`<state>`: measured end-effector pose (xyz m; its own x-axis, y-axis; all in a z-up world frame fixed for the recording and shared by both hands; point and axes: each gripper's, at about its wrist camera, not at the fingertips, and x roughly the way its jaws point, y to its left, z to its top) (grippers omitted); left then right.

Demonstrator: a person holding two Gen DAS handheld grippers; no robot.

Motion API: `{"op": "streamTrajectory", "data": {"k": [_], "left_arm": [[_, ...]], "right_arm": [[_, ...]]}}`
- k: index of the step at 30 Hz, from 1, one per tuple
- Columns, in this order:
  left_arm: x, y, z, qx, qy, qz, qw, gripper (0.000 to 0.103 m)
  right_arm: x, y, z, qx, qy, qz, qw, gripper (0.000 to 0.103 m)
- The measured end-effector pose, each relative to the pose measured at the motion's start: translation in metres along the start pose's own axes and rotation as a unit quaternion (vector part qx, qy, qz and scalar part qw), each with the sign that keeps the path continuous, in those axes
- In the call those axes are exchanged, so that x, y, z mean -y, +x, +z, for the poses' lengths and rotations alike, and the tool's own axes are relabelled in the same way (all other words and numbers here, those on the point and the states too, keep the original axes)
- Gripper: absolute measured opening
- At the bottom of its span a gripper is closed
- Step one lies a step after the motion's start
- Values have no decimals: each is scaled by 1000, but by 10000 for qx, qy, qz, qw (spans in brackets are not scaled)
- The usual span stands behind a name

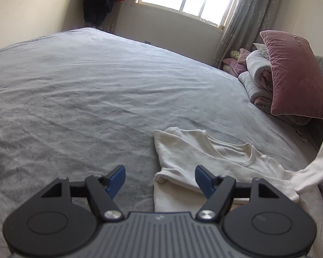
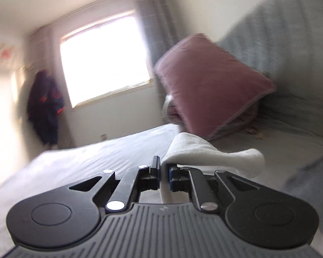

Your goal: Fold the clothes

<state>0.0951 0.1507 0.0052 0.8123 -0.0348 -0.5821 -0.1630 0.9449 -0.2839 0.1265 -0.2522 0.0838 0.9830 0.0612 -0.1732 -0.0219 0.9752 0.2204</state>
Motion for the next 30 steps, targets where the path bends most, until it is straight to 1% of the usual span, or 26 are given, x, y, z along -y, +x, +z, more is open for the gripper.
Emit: {"op": "streamTrajectory", "data": {"k": [4, 8, 11, 15, 16, 18, 19, 21, 22, 24, 27, 28, 30], "left_arm": [[-2, 0, 0, -37, 7, -71, 10000, 71], [-3, 3, 0, -131, -27, -192, 9997, 67], [-6, 6, -1, -212, -94, -230, 9995, 67], [-9, 12, -2, -305, -182, -266, 9990, 66], [-10, 13, -2, -333, -204, -274, 9989, 66], [-11, 16, -4, -385, -265, -327, 9984, 66], [-12, 18, -4, -403, -336, -419, 9977, 66], [-15, 22, -4, -439, -491, -627, 9959, 66], [-16, 24, -5, -460, -613, -809, 9938, 66], [-17, 29, -6, -496, -821, -1139, 9888, 66], [-18, 37, -9, -536, -1112, -1591, 9795, 66], [-18, 40, -10, -547, -1192, -1709, 9765, 67], [-17, 45, -12, -550, -1278, -1770, 9743, 71]], "right_arm": [[-40, 10, -14, -175, -814, 285, 9961, 11], [-80, 21, -42, -468, -1584, 649, 9841, 11], [-107, 31, -69, -750, -2074, 934, 9709, 11], [-129, 48, -114, -1274, -2404, 1284, 9537, 11], [-135, 52, -128, -1411, -2551, 1357, 9469, 11], [-149, 57, -151, -1628, -2973, 1417, 9300, 11], [-157, 57, -163, -1707, -3195, 1417, 9213, 11], [-162, 55, -178, -1688, -3417, 1358, 9145, 14], [-162, 53, -182, -1706, -3412, 1370, 9142, 14], [-158, 50, -184, -1741, -3232, 1430, 9191, 15], [-150, 43, -179, -1666, -2844, 1772, 9273, 19], [-148, 43, -177, -1624, -2686, 1895, 9304, 21], [-145, 42, -173, -1538, -2362, 2136, 9354, 29]]}}
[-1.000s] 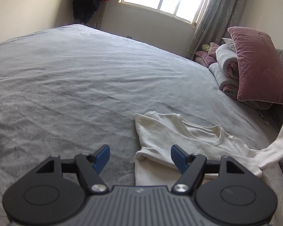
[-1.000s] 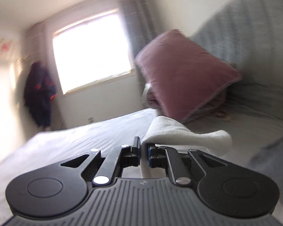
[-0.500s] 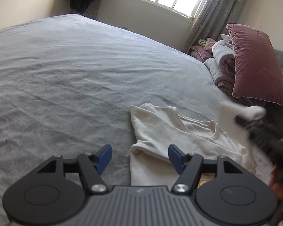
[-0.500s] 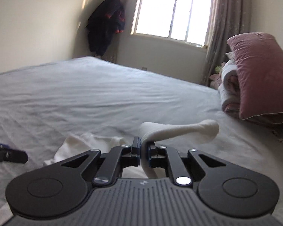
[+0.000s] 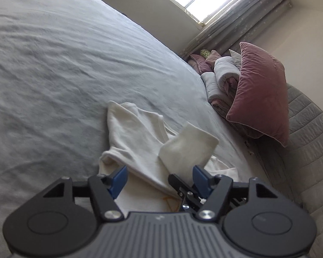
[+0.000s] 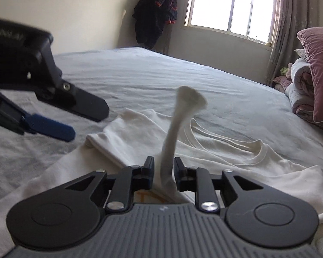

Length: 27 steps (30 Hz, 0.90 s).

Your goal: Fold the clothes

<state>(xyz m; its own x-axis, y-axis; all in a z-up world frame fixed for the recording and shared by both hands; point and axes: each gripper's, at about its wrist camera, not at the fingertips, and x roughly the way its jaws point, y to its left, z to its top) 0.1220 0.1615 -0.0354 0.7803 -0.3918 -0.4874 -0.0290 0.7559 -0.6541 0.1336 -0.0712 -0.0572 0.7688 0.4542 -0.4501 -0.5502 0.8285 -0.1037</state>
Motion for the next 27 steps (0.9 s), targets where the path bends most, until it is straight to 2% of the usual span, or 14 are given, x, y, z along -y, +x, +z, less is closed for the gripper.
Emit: {"op": "streamTrajectory", "data": {"k": [1, 2, 7, 9, 11, 15, 20, 22, 24, 26, 27], "left_arm": [[-3, 3, 0, 29, -90, -30, 10000, 71], [-7, 5, 1, 48, -207, -63, 9998, 74], [-37, 30, 6, 12, -1098, -177, 9938, 76], [-42, 38, 7, 15, -1295, -153, 9915, 74], [-37, 38, 6, 13, -1278, -93, 9918, 74], [-19, 37, 8, -159, -991, 156, 9948, 65], [-14, 39, 12, -349, -1117, 6, 9931, 58], [-13, 44, 12, -427, -1107, 108, 9929, 49], [-10, 49, 12, -493, -1024, 290, 9931, 25], [-2, 48, 12, -444, -764, 446, 9951, 12], [2, 46, 12, -385, -549, 490, 9965, 11]], "right_arm": [[1, -1, -1, 100, 208, 90, 9997, 35], [2, -1, -2, 183, 485, 206, 9984, 36], [17, 5, 2, 41, 1164, 590, 9914, 36], [25, 4, 4, 46, 1393, 703, 9877, 36], [29, 3, 6, 60, 1502, 684, 9863, 39], [22, 4, 8, -249, 1254, 814, 9884, 42], [19, 2, 10, -640, 1044, 1334, 9835, 47], [27, -2, 10, -668, 1252, 1463, 9790, 48], [37, -4, 10, -694, 1502, 1527, 9743, 48], [48, -10, 9, -651, 1626, 1387, 9747, 49], [53, -13, 8, -626, 1685, 1313, 9749, 50]]}}
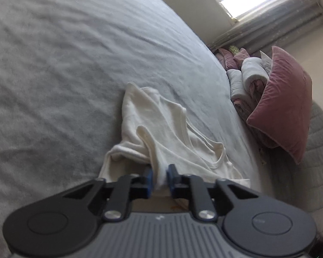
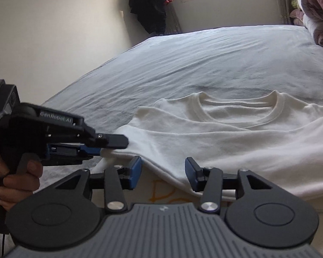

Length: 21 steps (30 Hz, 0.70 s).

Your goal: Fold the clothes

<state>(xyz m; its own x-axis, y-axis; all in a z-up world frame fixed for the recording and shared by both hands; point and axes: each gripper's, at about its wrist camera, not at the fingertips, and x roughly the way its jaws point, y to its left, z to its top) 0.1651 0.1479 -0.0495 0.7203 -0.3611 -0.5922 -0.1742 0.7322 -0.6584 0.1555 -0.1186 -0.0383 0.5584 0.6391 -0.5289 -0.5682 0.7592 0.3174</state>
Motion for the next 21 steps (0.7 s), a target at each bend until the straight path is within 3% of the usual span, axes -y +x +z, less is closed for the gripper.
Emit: {"op": "streamTrajectory", "data": {"k": [5, 9, 11, 13, 18, 21], "left_arm": [[28, -13, -1, 439, 1086, 154, 9930, 8], [42, -30, 2, 1063, 1727, -92, 9792, 5], [43, -34, 6, 1278, 1931, -144, 9727, 5], [40, -28, 11, 1272, 1972, -71, 9720, 5], [25, -12, 11, 1310, 2132, 253, 9679, 5], [21, 6, 10, 913, 2405, 1095, 9601, 9]], "right_arm": [[37, -43, 11, 832, 267, -811, 9929, 60], [96, -74, 8, 1448, 1288, -1498, 9695, 60], [126, -88, 1, 1470, 1829, -1510, 9603, 60], [146, -101, -7, 1565, 2230, -1396, 9520, 60], [163, -104, -17, 1616, 2763, -829, 9438, 60], [155, -99, -14, 1189, 2632, -941, 9528, 60]]}}
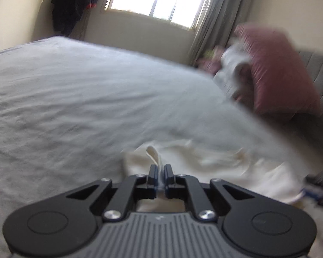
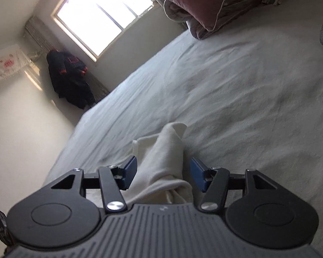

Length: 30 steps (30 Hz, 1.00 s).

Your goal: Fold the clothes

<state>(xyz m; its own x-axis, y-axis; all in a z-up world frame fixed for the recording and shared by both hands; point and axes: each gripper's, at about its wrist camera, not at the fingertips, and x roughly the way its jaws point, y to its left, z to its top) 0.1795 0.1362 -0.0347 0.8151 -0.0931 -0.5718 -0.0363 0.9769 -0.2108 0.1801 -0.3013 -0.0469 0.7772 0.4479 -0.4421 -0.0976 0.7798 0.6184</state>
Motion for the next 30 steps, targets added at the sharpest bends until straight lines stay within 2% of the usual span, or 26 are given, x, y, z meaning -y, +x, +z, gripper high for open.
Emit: {"op": "streamTrajectory", "data": {"k": [1, 2, 4, 6, 9, 11, 12, 14, 15, 17, 19, 22, 23, 26, 30], "left_arm": [[2, 4, -1, -153, 144, 278, 9994, 9], [6, 4, 2, -107, 261, 463, 9985, 10], [17, 2, 8, -19, 481, 745, 9961, 19], [39, 4, 19, 54, 610, 459, 9971, 31], [75, 8, 35, 124, 813, 2, 9966, 37], [110, 22, 39, -105, 1025, -496, 9934, 39], [128, 29, 41, -220, 1130, -745, 9906, 39], [160, 43, 42, -468, 1244, -1288, 9827, 37], [173, 53, 40, -632, 1245, -1594, 9773, 25], [199, 71, 37, -948, 1254, -2146, 9640, 11], [221, 90, 31, -1200, 1329, -2316, 9562, 7], [243, 116, 16, -1515, 1376, -2293, 9516, 4], [249, 121, 11, -1554, 1416, -2234, 9518, 4], [260, 126, -2, -1439, 1531, -2038, 9562, 4], [264, 128, 0, -1378, 1468, -1924, 9604, 4]], "right_arm": [[-2, -4, -1, -19, -113, -83, 9999, 59], [-3, -7, -2, -39, -135, -73, 9999, 59], [-6, -12, -6, -141, -162, -21, 9998, 59], [-10, -15, -10, -260, -284, -21, 9993, 59], [-13, -13, -14, -288, -542, -167, 9980, 58], [-9, -11, -15, -235, -496, -196, 9983, 56], [-5, -9, -15, -197, -412, -75, 9989, 55], [5, -5, -14, -122, -246, 163, 9995, 53], [7, -4, -14, -113, -226, 214, 9995, 52], [10, 0, -13, -161, -183, 266, 9993, 50], [13, 4, -13, -224, -123, 333, 9991, 47], [17, 6, -15, -332, -92, 319, 9989, 27], [18, 4, -15, -371, -120, 304, 9988, 24], [15, -7, -15, -487, -302, 270, 9980, 17], [16, -19, -17, -607, -345, 205, 9973, 14]]}}
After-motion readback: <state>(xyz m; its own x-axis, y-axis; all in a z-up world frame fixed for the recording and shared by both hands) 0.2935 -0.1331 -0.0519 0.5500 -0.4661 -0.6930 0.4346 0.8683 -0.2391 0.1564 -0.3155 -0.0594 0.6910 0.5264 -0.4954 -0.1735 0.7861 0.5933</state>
